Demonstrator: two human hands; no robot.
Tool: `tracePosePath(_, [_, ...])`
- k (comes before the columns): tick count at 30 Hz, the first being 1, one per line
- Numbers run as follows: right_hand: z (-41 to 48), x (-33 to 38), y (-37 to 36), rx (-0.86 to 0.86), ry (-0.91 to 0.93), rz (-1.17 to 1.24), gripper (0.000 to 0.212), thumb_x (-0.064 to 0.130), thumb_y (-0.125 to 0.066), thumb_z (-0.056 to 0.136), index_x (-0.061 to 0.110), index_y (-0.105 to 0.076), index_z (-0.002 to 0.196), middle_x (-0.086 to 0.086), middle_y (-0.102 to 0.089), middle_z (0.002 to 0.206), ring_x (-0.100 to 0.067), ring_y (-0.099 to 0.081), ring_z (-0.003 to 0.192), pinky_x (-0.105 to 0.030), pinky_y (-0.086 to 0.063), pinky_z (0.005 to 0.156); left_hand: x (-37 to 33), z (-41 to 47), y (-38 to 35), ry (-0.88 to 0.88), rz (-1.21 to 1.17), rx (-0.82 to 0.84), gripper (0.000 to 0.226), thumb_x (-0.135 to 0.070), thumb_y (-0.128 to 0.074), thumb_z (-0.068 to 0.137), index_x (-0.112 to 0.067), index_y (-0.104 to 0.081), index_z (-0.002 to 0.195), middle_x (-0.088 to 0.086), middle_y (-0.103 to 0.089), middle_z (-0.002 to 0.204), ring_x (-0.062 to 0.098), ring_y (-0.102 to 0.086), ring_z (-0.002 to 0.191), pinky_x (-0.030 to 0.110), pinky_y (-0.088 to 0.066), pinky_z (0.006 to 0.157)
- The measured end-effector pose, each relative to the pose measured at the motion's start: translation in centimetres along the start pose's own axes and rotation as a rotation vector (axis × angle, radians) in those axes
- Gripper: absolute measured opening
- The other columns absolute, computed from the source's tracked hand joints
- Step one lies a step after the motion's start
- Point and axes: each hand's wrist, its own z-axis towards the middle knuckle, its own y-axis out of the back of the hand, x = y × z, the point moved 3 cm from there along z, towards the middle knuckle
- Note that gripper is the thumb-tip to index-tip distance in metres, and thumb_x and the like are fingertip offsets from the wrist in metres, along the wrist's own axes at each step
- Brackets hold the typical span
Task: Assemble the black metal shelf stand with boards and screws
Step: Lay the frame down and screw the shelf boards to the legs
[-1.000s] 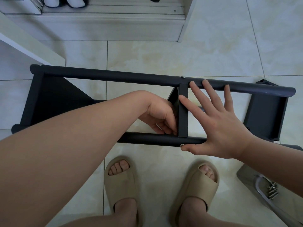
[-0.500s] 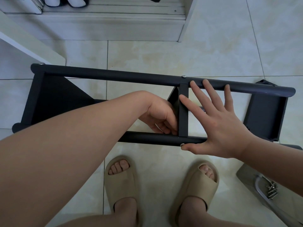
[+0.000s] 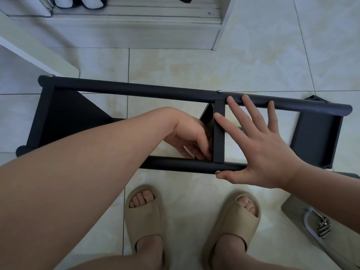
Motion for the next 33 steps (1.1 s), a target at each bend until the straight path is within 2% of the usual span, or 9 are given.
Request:
tracePosePath(2, [0.01, 0.0, 0.01, -0.001, 0.0, -0.001, 0.113, 0.088, -0.046, 0.072, 0.02, -0.025, 0.16, -0.013, -0.011, 0.168, -0.04, -0.002, 0.155, -0.077, -0.003, 0.113, 0.24, 0.08, 0.03, 0.034, 0.004, 0.007, 0.028, -0.01, -0.065, 0.091, -0.011, -0.07, 0.118, 0.007, -0.072, 0.119, 0.02, -0.068, 0.102, 0.041, -0.048, 0.105])
tracePosePath(3, [0.01, 0.0, 0.02, -0.001, 0.0, -0.002, 0.113, 0.088, -0.046, 0.072, 0.02, -0.025, 0.16, -0.013, -0.011, 0.168, -0.04, -0.002, 0.155, -0.076, -0.003, 0.114, 0.24, 0.15, -0.05, 0.043, 0.006, 0.02, 0.029, -0.012, -0.065, 0.091, -0.011, -0.07, 0.119, 0.008, -0.072, 0.119, 0.021, -0.068, 0.099, 0.04, -0.048, 0.103])
tracePosePath(8, [-0.01, -0.01, 0.03, -0.001, -0.002, 0.0, 0.113, 0.088, -0.047, 0.072, 0.02, -0.026, 0.16, -0.013, -0.01, 0.168, -0.039, -0.002, 0.155, -0.076, -0.003, 0.113, -0.18, 0.73, -0.15, 0.017, 0.023, -0.021, 0.013, -0.006, -0.065, 0.091, -0.014, -0.07, 0.1, 0.0, -0.068, 0.086, 0.012, -0.057, 0.07, 0.029, -0.049, 0.082])
tracePosePath(13, [0.03, -0.04, 0.03, 0.006, -0.002, 0.004, 0.113, 0.089, -0.044, 0.073, 0.02, -0.025, 0.16, -0.012, -0.009, 0.169, -0.039, -0.001, 0.155, -0.077, -0.004, 0.113, -0.07, 0.74, -0.04, 0.013, 0.009, -0.039, 0.014, -0.002, -0.064, 0.091, -0.015, -0.07, 0.088, -0.005, -0.066, 0.072, 0.009, -0.055, 0.064, 0.023, -0.049, 0.069])
tracePosePath(17, [0.01, -0.06, 0.04, 0.01, -0.003, 0.007, 0.113, 0.089, -0.044, 0.073, 0.02, -0.025, 0.16, -0.012, -0.009, 0.169, -0.039, -0.001, 0.155, -0.077, -0.004, 0.113, -0.11, 0.72, 0.05, 0.006, 0.014, -0.052, 0.016, -0.001, -0.065, 0.089, -0.015, -0.071, 0.085, -0.005, -0.067, 0.071, 0.009, -0.056, 0.064, 0.02, -0.048, 0.066])
tracePosePath(22, [0.02, 0.01, 0.06, 0.012, -0.005, 0.007, 0.113, 0.09, -0.043, 0.073, 0.02, -0.025, 0.16, -0.013, -0.009, 0.169, -0.039, -0.001, 0.155, -0.077, -0.004, 0.113, -0.15, 0.66, 0.12, -0.002, 0.005, -0.049, 0.017, 0.0, -0.065, 0.089, -0.015, -0.07, 0.085, -0.005, -0.067, 0.072, 0.008, -0.057, 0.064, 0.021, -0.048, 0.068])
tracePosePath(25, [0.02, -0.03, 0.08, 0.009, -0.004, 0.006, 0.113, 0.089, -0.044, 0.073, 0.02, -0.025, 0.16, -0.013, -0.01, 0.168, -0.039, -0.001, 0.155, -0.077, -0.004, 0.113, -0.19, 0.48, -0.04, -0.008, -0.013, -0.018, 0.018, 0.001, -0.063, 0.09, -0.016, -0.07, 0.087, -0.004, -0.069, 0.074, 0.009, -0.059, 0.069, 0.025, -0.049, 0.076])
tracePosePath(30, [0.01, 0.01, 0.03, 0.005, -0.001, 0.006, 0.113, 0.089, -0.044, 0.072, 0.02, -0.026, 0.16, -0.013, -0.011, 0.168, -0.039, -0.002, 0.155, -0.077, -0.004, 0.113, -0.05, 0.04, 0.14, 0.036, 0.013, -0.019, 0.02, -0.009, -0.067, 0.089, -0.02, -0.074, 0.104, 0.002, -0.074, 0.113, 0.018, -0.069, 0.11, 0.042, -0.048, 0.103])
tracePosePath(33, [0.0, -0.02, 0.02, 0.003, -0.001, 0.006, 0.113, 0.089, -0.044, 0.072, 0.02, -0.026, 0.159, -0.013, -0.011, 0.168, -0.039, -0.002, 0.155, -0.077, -0.004, 0.113, 0.14, 0.06, 0.28, 0.078, 0.045, -0.047, 0.021, -0.021, -0.069, 0.089, -0.026, -0.073, 0.109, -0.004, -0.074, 0.116, 0.016, -0.066, 0.114, 0.048, -0.042, 0.107])
